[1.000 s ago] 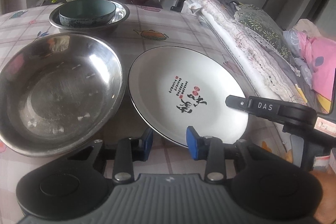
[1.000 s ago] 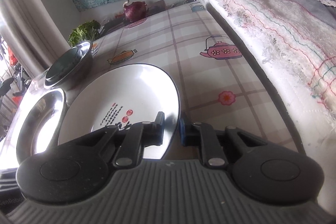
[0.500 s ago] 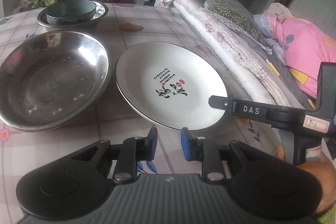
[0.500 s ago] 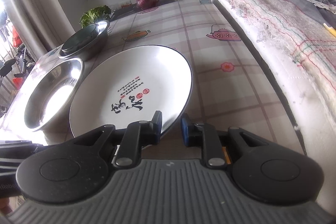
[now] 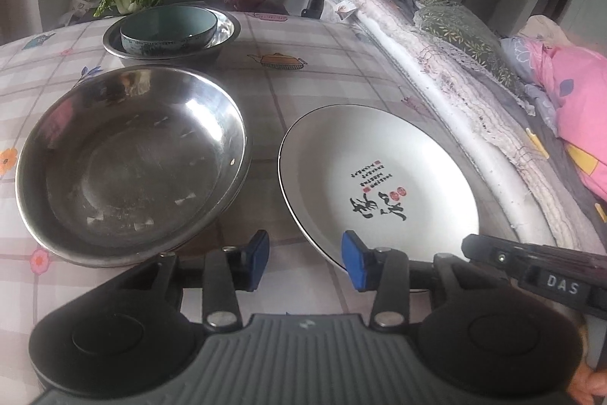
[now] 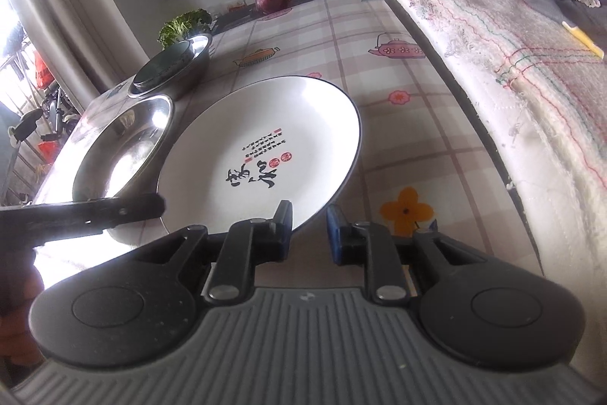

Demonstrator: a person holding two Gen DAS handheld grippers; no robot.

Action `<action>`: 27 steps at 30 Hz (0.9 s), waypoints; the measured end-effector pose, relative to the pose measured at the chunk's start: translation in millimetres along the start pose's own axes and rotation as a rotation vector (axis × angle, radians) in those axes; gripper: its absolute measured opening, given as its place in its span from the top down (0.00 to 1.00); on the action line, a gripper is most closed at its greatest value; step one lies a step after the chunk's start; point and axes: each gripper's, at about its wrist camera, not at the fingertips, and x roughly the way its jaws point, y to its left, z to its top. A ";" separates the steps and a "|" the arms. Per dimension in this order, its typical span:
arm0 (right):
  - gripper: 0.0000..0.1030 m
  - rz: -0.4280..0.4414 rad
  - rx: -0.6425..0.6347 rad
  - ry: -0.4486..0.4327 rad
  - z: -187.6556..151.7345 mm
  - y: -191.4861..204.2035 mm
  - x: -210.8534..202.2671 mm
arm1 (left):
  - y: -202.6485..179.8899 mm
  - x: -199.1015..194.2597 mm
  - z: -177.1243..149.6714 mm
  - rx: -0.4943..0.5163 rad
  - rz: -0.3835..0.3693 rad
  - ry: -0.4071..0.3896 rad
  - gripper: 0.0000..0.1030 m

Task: Organize plates and bowls
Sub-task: 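Lift the white plate off the table with both tools, tilting it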

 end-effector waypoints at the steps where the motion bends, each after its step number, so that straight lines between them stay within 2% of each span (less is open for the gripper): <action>1: 0.83 -0.005 -0.005 -0.003 -0.3 1.4 -0.7 | -0.7 3.3 0.9 -0.004 0.001 0.004 0.59; 7: 0.82 -0.014 0.037 -0.018 5.3 -4.5 -1.8 | -2.1 11.9 4.9 -0.017 0.020 -0.003 0.60; 12: 0.80 -0.040 0.061 -0.061 24.7 -16.4 12.3 | -0.6 22.8 9.1 -0.043 0.050 0.019 0.70; 17: 0.80 -0.055 0.082 -0.064 45.1 -28.8 42.2 | -6.0 26.1 13.1 -0.030 0.062 0.011 0.81; 22: 0.80 -0.009 0.107 -0.022 55.3 -34.5 72.0 | -8.7 28.0 14.5 -0.011 0.072 0.010 0.81; 27: 0.78 0.009 0.110 -0.011 52.6 -30.4 71.9 | -8.6 23.7 13.0 0.005 0.075 0.021 0.81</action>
